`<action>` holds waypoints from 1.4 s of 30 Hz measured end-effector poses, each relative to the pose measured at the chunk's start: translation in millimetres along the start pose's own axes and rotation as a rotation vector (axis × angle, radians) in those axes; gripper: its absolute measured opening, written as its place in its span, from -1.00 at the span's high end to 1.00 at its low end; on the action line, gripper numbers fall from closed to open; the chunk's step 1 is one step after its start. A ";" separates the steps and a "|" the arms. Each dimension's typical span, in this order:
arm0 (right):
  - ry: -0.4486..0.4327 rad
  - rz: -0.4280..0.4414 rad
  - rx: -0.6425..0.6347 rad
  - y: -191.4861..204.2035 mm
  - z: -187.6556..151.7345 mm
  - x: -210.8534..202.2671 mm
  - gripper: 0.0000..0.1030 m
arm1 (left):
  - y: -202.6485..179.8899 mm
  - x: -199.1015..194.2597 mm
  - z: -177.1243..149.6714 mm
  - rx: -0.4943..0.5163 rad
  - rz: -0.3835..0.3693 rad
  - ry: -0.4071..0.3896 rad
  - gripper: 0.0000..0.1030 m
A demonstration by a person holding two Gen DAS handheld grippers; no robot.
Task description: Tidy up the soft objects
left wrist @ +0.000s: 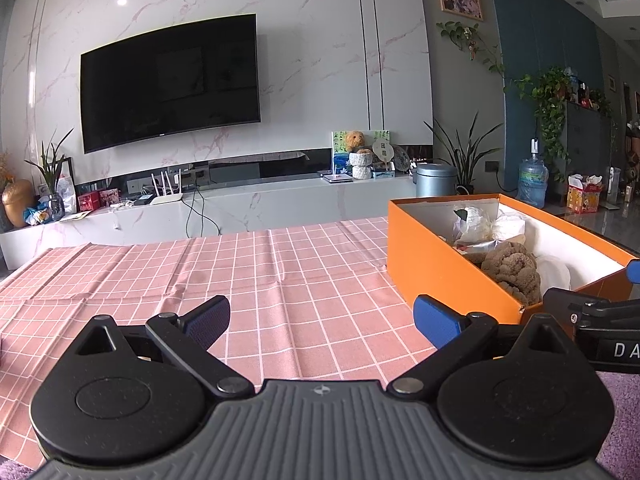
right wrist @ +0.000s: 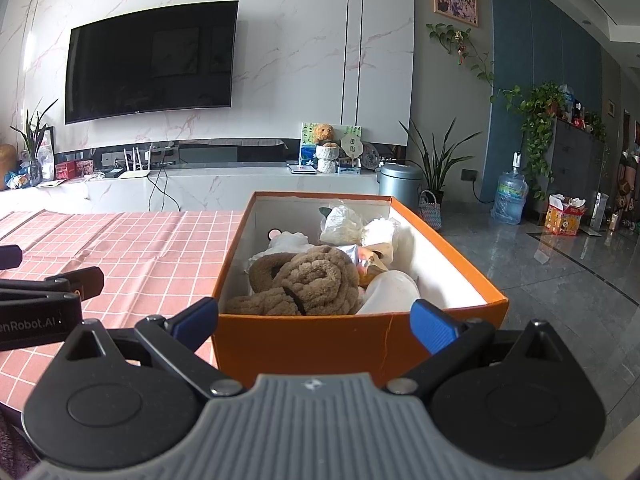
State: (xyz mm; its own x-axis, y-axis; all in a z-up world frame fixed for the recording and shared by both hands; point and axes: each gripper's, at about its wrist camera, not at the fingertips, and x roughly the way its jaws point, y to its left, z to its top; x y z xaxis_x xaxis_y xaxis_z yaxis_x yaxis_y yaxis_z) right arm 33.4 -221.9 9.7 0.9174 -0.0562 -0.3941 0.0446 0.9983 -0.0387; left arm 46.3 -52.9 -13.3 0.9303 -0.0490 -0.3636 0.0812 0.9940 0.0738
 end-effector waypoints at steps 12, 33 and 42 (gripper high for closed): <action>0.004 0.001 0.002 -1.0 -0.3 1.8 -0.95 | 1.4 -2.6 1.6 -0.010 -0.005 -0.001 -1.00; 0.007 0.004 0.002 -1.4 -1.2 3.1 -0.95 | 1.1 -3.4 1.8 -0.010 -0.003 -0.001 -1.00; 0.009 0.006 0.002 -1.0 -1.5 3.5 -0.95 | 1.0 -3.5 1.9 -0.010 -0.003 0.000 -1.00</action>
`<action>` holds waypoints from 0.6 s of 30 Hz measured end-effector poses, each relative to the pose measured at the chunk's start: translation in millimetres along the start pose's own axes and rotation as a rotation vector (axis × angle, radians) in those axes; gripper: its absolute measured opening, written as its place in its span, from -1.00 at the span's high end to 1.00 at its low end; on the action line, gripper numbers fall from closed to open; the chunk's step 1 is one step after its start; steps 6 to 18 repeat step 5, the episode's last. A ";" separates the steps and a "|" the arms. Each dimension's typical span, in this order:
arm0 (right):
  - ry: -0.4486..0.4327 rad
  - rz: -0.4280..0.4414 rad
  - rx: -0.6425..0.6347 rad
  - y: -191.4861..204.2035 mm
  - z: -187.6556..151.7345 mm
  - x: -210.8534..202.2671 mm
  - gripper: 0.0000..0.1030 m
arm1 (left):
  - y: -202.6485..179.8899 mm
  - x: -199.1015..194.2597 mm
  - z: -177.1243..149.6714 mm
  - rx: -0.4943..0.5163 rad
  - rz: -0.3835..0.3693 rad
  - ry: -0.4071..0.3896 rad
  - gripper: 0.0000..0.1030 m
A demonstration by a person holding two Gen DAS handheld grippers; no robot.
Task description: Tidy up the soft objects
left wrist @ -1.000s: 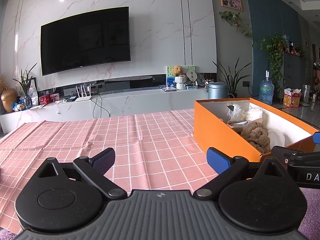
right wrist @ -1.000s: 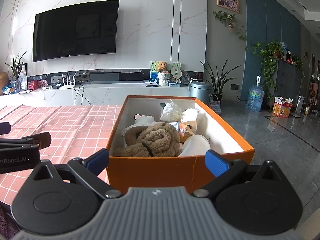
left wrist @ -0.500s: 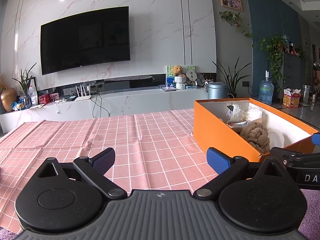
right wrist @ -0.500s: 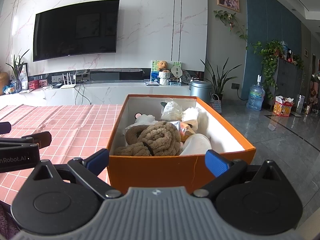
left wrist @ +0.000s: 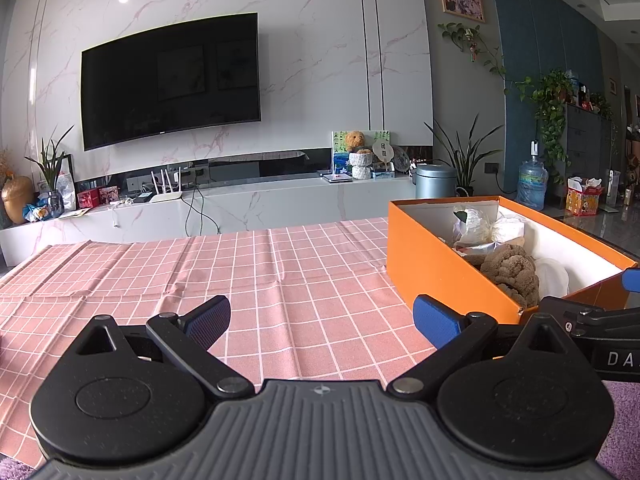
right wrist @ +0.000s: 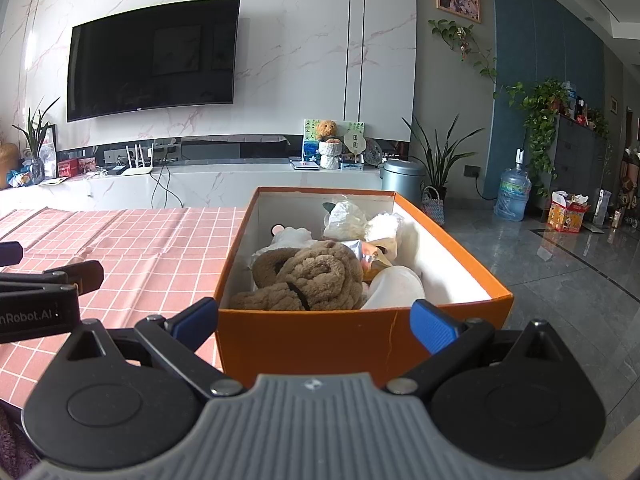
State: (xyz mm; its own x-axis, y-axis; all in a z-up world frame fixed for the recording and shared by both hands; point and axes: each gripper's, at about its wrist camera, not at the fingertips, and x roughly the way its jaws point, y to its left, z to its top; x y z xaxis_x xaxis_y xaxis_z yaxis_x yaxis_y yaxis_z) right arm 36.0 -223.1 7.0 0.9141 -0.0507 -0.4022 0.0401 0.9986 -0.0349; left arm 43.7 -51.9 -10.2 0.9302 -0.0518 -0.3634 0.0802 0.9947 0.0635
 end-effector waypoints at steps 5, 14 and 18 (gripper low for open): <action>0.000 0.000 0.000 0.1 0.2 -0.2 -0.95 | 0.1 -0.6 0.1 -0.002 -0.002 0.002 -1.00; 0.000 0.000 0.000 0.1 0.2 -0.2 -0.95 | 0.1 -0.6 0.1 -0.002 -0.002 0.002 -1.00; 0.000 0.000 0.000 0.1 0.2 -0.2 -0.95 | 0.1 -0.6 0.1 -0.002 -0.002 0.002 -1.00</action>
